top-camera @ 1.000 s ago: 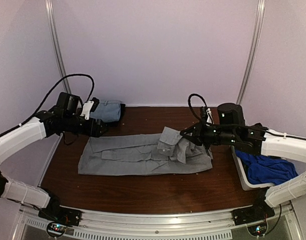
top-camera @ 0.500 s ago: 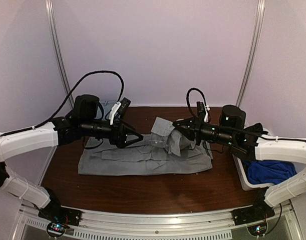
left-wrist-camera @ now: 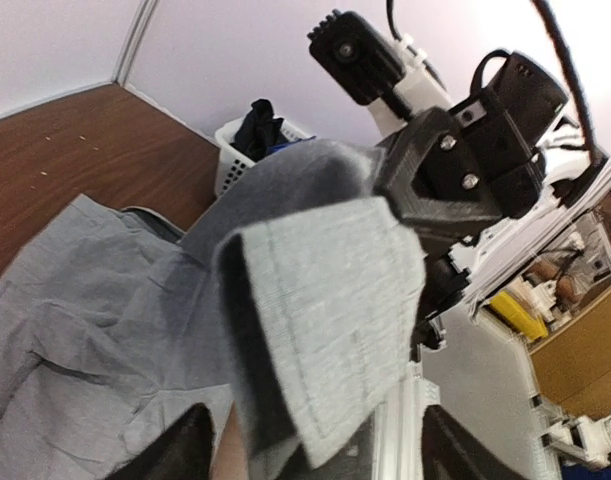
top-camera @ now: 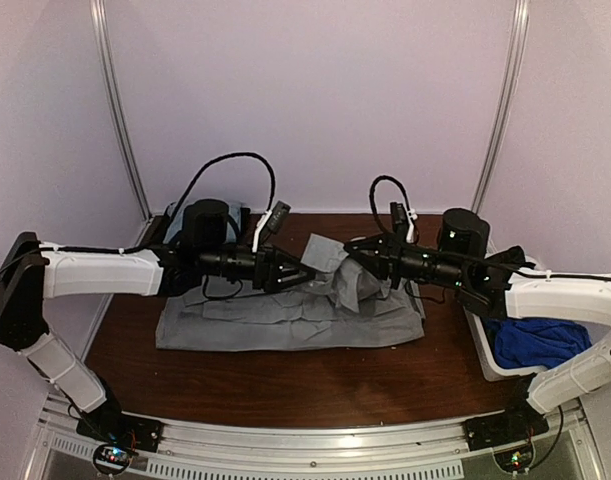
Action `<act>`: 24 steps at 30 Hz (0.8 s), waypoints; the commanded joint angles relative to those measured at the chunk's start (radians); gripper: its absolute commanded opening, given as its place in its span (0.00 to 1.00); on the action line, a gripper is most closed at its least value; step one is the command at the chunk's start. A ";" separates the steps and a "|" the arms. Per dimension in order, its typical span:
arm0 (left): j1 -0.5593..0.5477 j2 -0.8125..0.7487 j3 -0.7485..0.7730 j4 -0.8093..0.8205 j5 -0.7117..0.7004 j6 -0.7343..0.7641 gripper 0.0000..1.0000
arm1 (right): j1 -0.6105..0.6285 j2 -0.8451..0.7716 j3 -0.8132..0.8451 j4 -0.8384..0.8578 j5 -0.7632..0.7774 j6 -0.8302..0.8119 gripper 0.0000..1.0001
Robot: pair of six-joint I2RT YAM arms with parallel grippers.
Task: Fold and stack the mixed laundry pile
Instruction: Smooth out the rectangle-folded shirt at the center of the board.
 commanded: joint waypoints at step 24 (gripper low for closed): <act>-0.407 0.032 0.672 -1.206 -0.625 0.889 0.00 | -0.312 -0.138 0.198 -0.796 0.004 -0.427 0.69</act>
